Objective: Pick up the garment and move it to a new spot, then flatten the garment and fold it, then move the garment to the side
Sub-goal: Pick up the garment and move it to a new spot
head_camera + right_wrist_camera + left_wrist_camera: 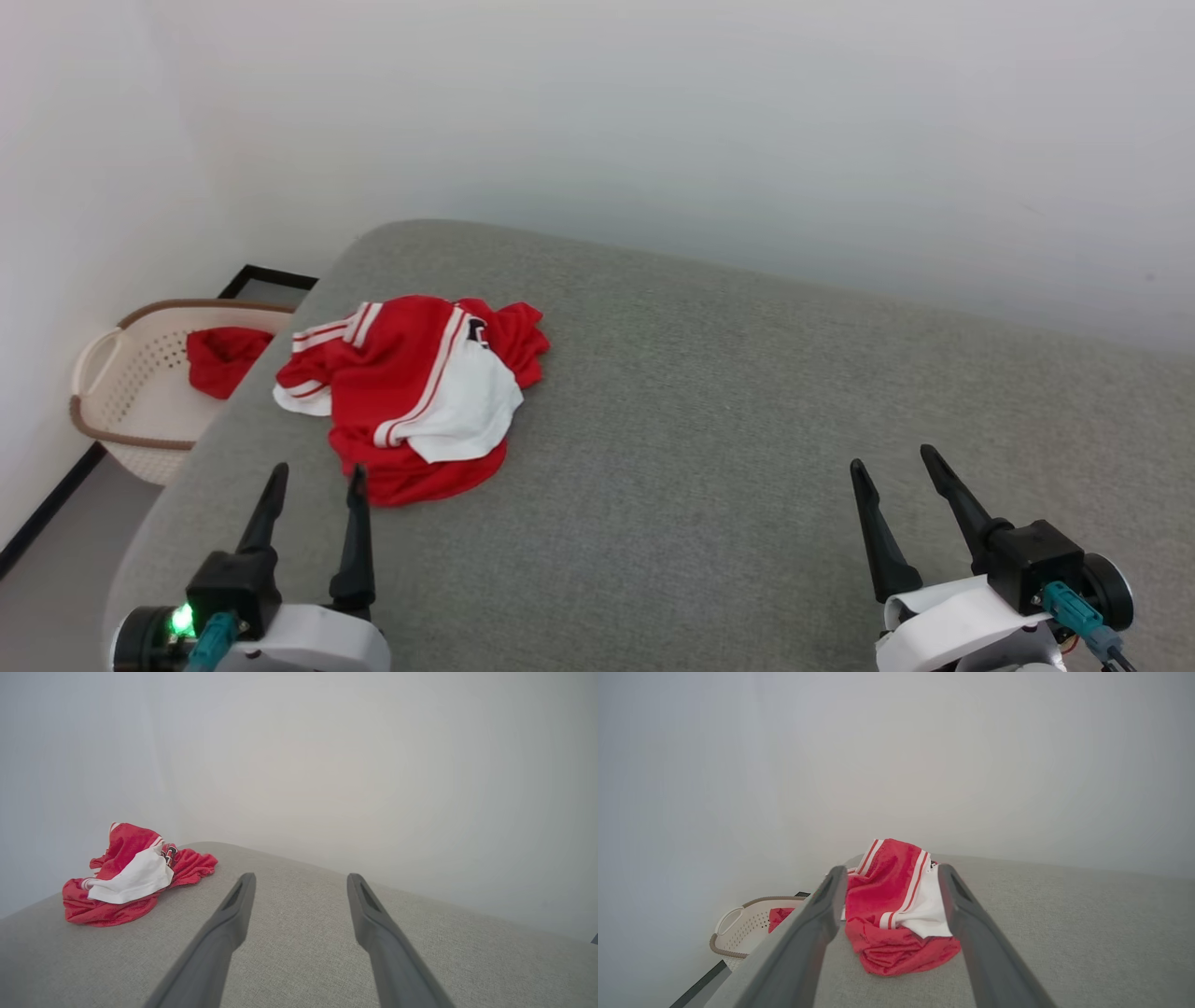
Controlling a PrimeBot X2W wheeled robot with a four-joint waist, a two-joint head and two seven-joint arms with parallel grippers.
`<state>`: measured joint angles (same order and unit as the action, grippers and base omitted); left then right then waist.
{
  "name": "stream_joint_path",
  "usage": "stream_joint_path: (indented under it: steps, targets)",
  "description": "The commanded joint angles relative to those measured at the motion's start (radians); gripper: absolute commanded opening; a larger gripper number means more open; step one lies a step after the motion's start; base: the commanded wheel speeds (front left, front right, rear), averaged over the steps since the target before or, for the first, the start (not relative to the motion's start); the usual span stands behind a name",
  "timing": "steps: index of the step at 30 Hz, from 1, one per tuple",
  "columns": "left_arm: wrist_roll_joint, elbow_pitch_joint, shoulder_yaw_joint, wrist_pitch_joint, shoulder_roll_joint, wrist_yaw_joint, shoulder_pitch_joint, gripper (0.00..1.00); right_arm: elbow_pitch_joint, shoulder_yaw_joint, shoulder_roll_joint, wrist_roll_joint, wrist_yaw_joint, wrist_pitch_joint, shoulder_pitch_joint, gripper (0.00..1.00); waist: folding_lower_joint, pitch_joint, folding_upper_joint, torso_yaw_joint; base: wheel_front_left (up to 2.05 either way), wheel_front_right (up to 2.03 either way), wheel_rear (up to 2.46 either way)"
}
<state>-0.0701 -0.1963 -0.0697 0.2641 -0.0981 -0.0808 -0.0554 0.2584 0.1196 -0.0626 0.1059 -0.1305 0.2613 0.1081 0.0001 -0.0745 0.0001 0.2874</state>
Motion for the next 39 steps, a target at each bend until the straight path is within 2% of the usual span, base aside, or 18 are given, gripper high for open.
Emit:
stream_joint_path:
  steps: [1,9,11,13,16,21,27,33,39]
  targets:
    - [-0.003,0.0,-0.002,0.0,-0.003,-0.006,0.002,1.0,0.001,0.003,0.001,0.006,0.0,0.005,0.005,1.0,-0.0001,-0.002,-0.0001,0.006,0.0,0.0,0.0]
    - [-0.033,-0.073,0.008,-0.006,-0.046,-0.031,-0.064,1.0,0.0,0.003,-0.003,0.008,0.0,0.005,0.017,1.0,-0.0001,0.033,-0.0001,-0.042,0.0,0.0,0.0]
    - [-0.078,-0.1,0.012,-0.035,-0.057,-0.041,-0.096,1.0,-0.001,0.002,-0.006,0.009,0.0,0.005,0.018,1.0,-0.0001,0.047,-0.0001,-0.06,0.0,0.0,0.0]
    - [-0.104,-0.116,0.026,-0.082,-0.094,-0.044,-0.133,1.0,-0.002,-0.002,-0.011,0.008,0.0,0.005,0.018,1.0,-0.0001,0.063,-0.0001,-0.078,0.0,0.0,0.0]
    - [-0.174,-0.13,0.047,-0.172,-0.144,-0.05,-0.201,1.0,-0.01,-0.009,-0.016,0.008,0.0,0.005,0.03,1.0,-0.0001,0.099,-0.0001,-0.105,0.0,0.0,0.0]
    - [-0.304,-0.153,0.108,-0.321,-0.282,-0.049,-0.323,1.0,-0.026,-0.019,-0.025,0.005,0.0,0.005,0.051,1.0,-0.0001,0.165,-0.0001,-0.15,0.0,0.0,0.0]
    - [-0.469,-0.198,0.152,-0.511,-0.407,-0.049,-0.444,1.0,-0.045,-0.028,-0.03,0.003,0.0,0.005,0.076,1.0,-0.0001,0.239,-0.0001,-0.193,0.0,0.0,0.0]
    - [-0.575,-0.294,0.192,-0.729,-0.464,-0.049,-0.539,1.0,-0.06,-0.029,-0.032,0.0,0.0,0.005,0.099,1.0,-0.0001,0.296,-0.0001,-0.223,0.0,0.0,0.0]
    - [-0.596,-0.403,0.228,-0.906,-0.481,-0.037,-0.616,1.0,-0.072,-0.02,-0.034,0.002,0.0,0.005,0.123,1.0,-0.0001,0.354,-0.0001,-0.244,0.0,0.0,0.0]
